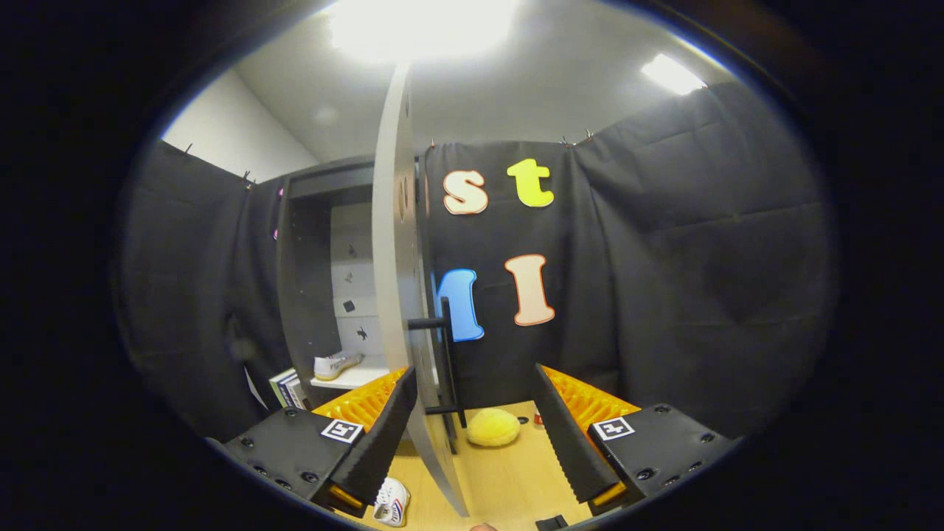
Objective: Open the shoe cabinet door, grab the shoes and put them into the shoe cabinet, then close the shoe cabinet door.
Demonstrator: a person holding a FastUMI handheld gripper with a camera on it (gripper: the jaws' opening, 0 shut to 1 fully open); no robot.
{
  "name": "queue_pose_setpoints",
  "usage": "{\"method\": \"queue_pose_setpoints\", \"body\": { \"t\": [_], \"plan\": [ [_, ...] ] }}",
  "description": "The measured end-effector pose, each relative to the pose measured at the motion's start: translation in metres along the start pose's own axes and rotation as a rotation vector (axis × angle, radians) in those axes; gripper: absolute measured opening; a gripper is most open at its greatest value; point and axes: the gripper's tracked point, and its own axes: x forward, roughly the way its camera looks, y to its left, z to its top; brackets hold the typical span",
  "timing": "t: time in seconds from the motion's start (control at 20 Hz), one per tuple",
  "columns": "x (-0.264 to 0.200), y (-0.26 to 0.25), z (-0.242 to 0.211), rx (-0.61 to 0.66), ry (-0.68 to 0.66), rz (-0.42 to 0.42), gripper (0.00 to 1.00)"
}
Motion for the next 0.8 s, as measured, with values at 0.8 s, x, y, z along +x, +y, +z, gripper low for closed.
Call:
{"method": "queue_pose_setpoints", "body": {
  "t": [0.8],
  "plan": [
    [0.006, 0.173, -0.098, -0.063, 0.162, 0.367, 0.98]
  ]
}}
